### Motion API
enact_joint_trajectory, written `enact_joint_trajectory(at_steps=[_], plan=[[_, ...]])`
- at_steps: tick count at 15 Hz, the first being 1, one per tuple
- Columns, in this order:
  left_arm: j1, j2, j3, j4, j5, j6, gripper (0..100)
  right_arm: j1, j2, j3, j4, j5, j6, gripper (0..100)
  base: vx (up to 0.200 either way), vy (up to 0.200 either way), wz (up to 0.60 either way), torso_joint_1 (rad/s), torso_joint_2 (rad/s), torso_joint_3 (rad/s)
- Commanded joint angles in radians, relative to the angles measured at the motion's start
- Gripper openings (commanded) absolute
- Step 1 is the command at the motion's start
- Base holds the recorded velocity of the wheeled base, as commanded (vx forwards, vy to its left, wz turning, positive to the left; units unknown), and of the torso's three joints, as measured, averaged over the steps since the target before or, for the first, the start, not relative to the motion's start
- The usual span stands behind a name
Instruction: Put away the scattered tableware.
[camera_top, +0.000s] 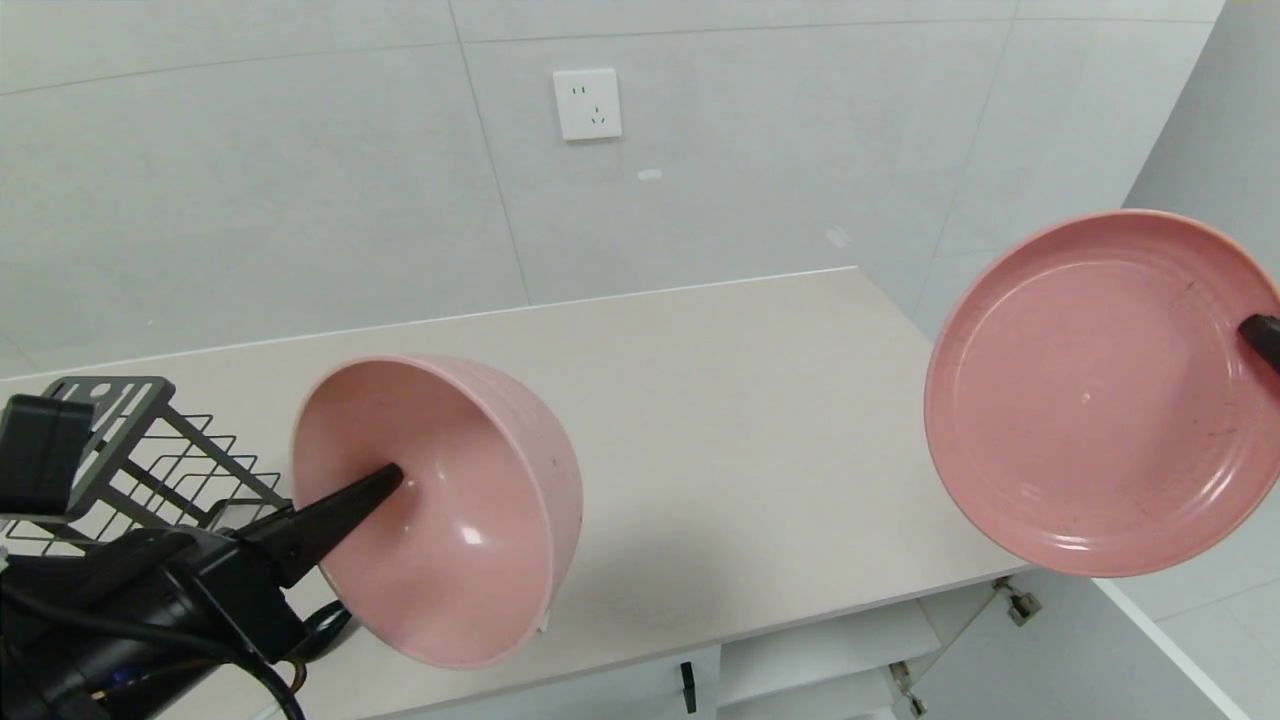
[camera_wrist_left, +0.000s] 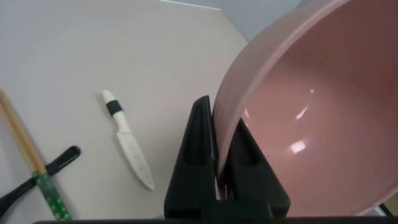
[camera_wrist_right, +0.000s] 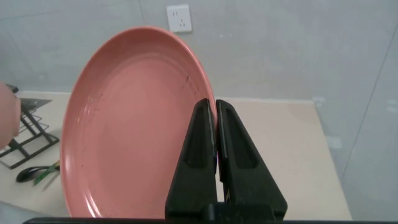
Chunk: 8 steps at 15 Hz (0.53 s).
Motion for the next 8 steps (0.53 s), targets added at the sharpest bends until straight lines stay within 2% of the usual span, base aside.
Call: enact_joint_trajectory(at_steps=[1, 2, 4, 6, 7, 8], plan=[[-0.001, 0.022, 0.006, -0.045, -0.024, 0.033, 0, 0.000, 0.057, 0.021, -0.064, 0.001, -0.005, 0, 0.000, 0.000, 0.00, 0.000, 0.00, 0.000], [-0.001, 0.052, 0.012, -0.098, -0.024, 0.082, 0, 0.000, 0.082, 0.041, -0.091, 0.001, -0.007, 0, 0.000, 0.000, 0.00, 0.000, 0.00, 0.000], [-0.001, 0.090, 0.049, -0.196, -0.024, 0.134, 0, 0.000, 0.115, 0.053, -0.102, 0.001, -0.032, 0, 0.000, 0.000, 0.00, 0.000, 0.00, 0.000], [0.000, 0.125, 0.059, -0.268, -0.021, 0.214, 0, 0.000, 0.129, 0.064, -0.104, 0.001, -0.044, 0, 0.000, 0.000, 0.00, 0.000, 0.00, 0.000], [0.000, 0.121, 0.064, -0.279, -0.021, 0.216, 0, 0.000, 0.129, 0.066, -0.104, 0.001, -0.044, 0, 0.000, 0.000, 0.00, 0.000, 0.00, 0.000], [0.000, 0.111, 0.061, -0.282, -0.018, 0.217, 0, 0.000, 0.128, 0.064, -0.105, 0.001, -0.044, 0, -0.200, 0.000, 0.00, 0.007, 0.00, 0.002]])
